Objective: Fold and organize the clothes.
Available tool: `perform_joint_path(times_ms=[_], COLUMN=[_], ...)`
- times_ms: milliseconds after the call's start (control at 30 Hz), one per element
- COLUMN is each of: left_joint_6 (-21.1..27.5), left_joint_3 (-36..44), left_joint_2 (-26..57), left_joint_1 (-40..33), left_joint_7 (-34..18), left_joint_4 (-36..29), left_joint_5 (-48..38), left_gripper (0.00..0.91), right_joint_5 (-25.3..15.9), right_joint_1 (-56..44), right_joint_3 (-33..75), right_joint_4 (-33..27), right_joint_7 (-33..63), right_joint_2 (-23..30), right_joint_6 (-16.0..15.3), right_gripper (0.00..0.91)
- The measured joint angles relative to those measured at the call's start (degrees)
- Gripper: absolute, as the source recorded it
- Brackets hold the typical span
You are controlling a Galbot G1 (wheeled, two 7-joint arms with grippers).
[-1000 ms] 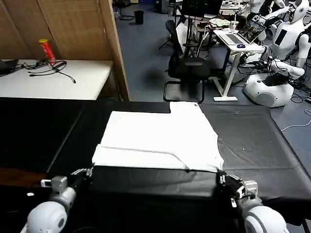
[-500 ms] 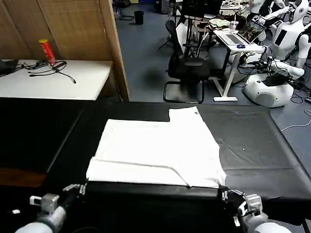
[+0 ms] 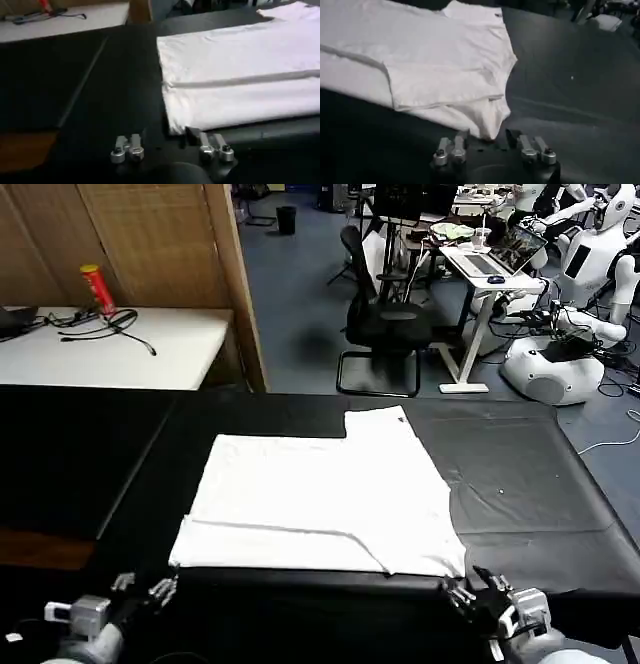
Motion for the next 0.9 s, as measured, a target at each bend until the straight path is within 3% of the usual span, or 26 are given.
perform_joint_path(times_ms=[100,233,433,700,900], left_joint_6=[0.9,4.2,2.4,7.8,7.7], left_joint_3=[0.1,2.6,8.0,19.8,27.2], left_joint_2=[0.3,-0.8,-0.3,-1.4,-2.7], left_joint_1=[-5.0,-15.8,-33.1,-50.7,-61.7], left_joint_7=[-2.7,-6.3,-0.9,1.9,3.8], left_joint_4=[0.4,3.0,12.5,28.0,39.3], left_joint_5=[-5.3,-10.8,-10.7,-13.2,-12.6], left_gripper=[0.878,0.878,0.878,0.878,0.878], right_joint_5=[1.4,2.0,-0.4,-1.5,-1.4], right_joint_1=[6.5,17.3,33.7,49.1,58.0], right_joint_3=[-1.3,-4.7,-12.4,-20.8,-24.2], right_joint_4=[-3.6,-10.6,-23.8,-41.1,-52.3], right_joint_7=[0.7,1.5,1.7,2.3,2.3], right_joint_2=[0.3,1.4,3.8,7.1,10.5], right_joint_6=[3.6,4.6,4.9,5.0,4.1], right_gripper=[0.878,0.878,0.878,0.878,0.878])
